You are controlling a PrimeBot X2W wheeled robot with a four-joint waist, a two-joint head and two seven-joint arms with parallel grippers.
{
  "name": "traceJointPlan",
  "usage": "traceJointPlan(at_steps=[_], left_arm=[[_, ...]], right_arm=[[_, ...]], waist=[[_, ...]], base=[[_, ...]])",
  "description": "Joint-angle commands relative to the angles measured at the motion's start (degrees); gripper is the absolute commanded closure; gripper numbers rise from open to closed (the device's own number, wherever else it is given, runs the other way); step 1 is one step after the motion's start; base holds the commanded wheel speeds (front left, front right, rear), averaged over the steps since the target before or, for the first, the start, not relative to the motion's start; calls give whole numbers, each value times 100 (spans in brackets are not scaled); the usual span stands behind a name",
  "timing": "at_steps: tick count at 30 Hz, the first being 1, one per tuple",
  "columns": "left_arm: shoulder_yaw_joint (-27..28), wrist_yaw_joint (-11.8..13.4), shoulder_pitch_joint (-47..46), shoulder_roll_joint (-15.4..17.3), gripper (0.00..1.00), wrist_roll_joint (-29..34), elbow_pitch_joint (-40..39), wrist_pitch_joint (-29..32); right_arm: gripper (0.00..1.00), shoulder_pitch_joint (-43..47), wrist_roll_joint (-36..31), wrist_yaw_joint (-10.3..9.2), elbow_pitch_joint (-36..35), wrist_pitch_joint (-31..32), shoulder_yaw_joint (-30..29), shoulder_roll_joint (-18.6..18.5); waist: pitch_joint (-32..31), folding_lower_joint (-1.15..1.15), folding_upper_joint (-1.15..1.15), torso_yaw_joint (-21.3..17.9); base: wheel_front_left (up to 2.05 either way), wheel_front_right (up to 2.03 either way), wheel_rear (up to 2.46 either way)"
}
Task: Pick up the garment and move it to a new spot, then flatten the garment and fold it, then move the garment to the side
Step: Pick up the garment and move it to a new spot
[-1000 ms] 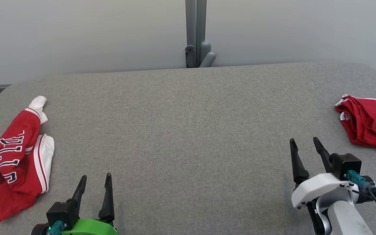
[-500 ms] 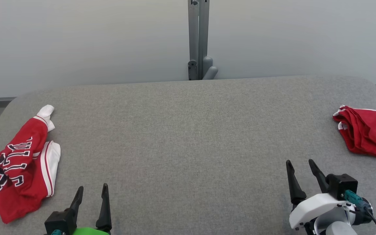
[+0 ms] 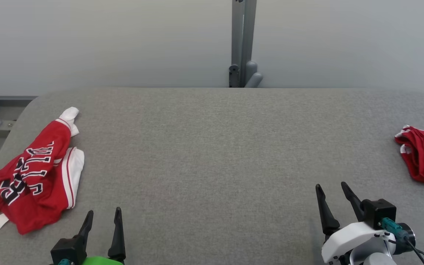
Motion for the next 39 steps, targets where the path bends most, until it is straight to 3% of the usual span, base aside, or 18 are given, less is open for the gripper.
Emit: traceJointPlan(at_steps=[1, 14, 18, 30, 39], left_arm=[[29, 26, -31, 19, 0, 37, -5, -1], [522, 191, 22, 17, 0, 210, 27, -2], [626, 197, 6, 18, 0, 190, 31, -2], [787, 283, 229, 15, 0, -189, -165, -2], [650, -79, -256, 16, 0, -220, 181, -1]], right_arm=[[0, 50, -35, -8, -39, -16, 7, -12], [0, -184, 17, -8, -30, -16, 507, -15], [0, -252, -19, -8, 16, -17, 654, -15], [0, -758, -29, -8, 324, -17, 1163, -20], [0, -507, -204, -8, 209, -17, 794, -20]], waist=[[103, 0, 0, 341], [303, 0, 0, 2082], [375, 0, 0, 2382], [639, 0, 0, 2537], [678, 0, 0, 2478]], base=[[0, 0, 0], [0, 0, 0], [0, 0, 0], [0, 0, 0], [0, 0, 0]])
